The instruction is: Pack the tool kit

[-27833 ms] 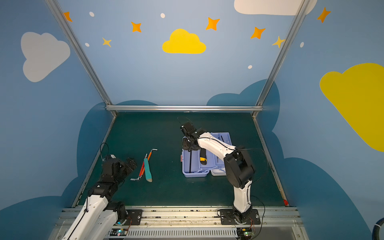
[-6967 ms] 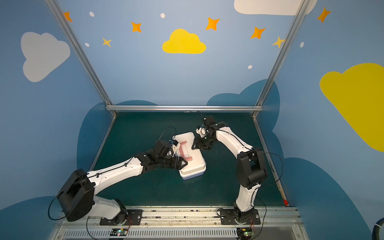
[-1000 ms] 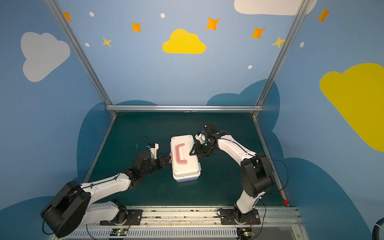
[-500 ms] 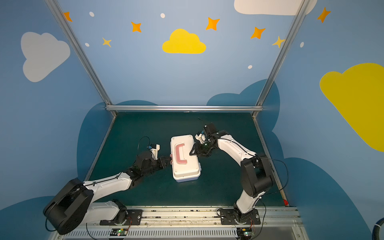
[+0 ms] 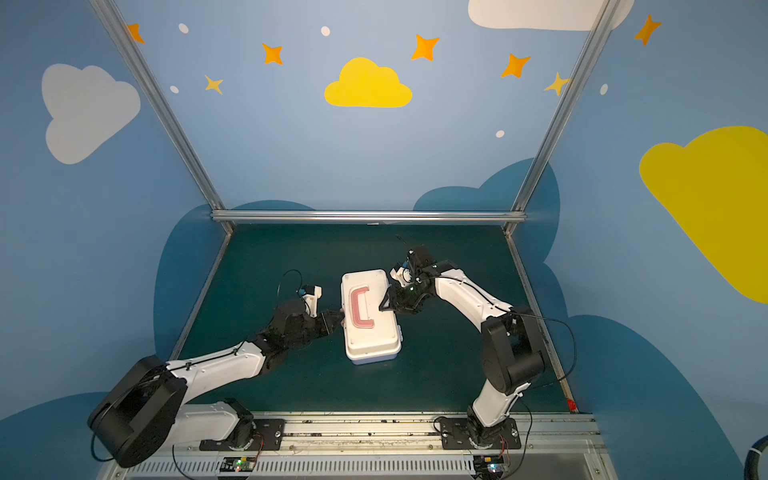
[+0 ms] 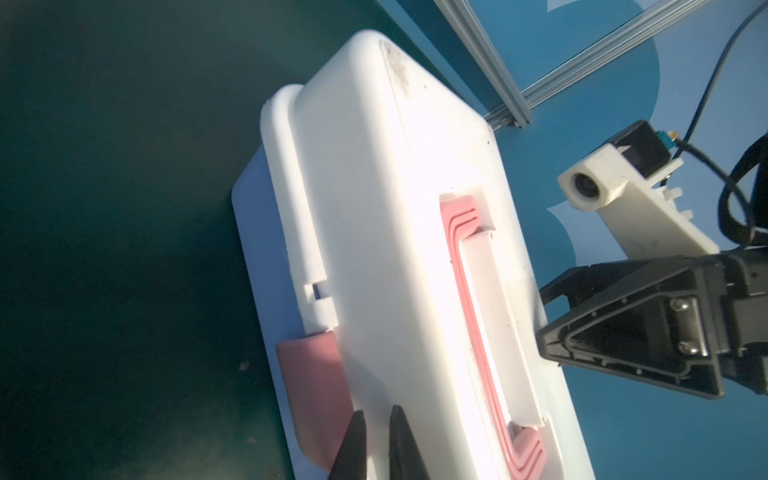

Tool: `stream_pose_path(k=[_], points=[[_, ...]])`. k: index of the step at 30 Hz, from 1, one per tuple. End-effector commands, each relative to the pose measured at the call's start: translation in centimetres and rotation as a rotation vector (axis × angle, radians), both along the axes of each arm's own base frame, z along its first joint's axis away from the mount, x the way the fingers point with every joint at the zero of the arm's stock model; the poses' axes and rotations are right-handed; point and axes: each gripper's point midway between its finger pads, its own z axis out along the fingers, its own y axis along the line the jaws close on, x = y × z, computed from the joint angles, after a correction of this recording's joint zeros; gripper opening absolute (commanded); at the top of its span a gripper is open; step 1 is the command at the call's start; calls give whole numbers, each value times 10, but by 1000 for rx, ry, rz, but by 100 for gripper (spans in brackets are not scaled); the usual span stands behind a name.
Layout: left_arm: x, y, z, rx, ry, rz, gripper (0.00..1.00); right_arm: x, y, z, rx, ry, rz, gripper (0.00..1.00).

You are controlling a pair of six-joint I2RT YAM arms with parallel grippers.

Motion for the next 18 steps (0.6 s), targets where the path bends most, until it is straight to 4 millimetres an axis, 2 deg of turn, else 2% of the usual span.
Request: stream_pose_path(k=[1,2,6,10,14,18], points=[[1,6,5,64,-7,7,20,-34,-1,-47,-101,145,54,53],[4,18,-1,116,6,56,26,-34,-1,-46,-102,142,55,53],[0,38,-15,259,71,82,34,-33,-3,-44,-111,135,58,53],[-1,29,-17,269,88,22,36,-33,-2,-45,-110,138,56,53],[3,16,-9,222,56,-21,36,-33,-2,-46,-111,139,55,53],[6,12,-5,199,33,-25,37,-32,-2,-46,-110,136,57,53]])
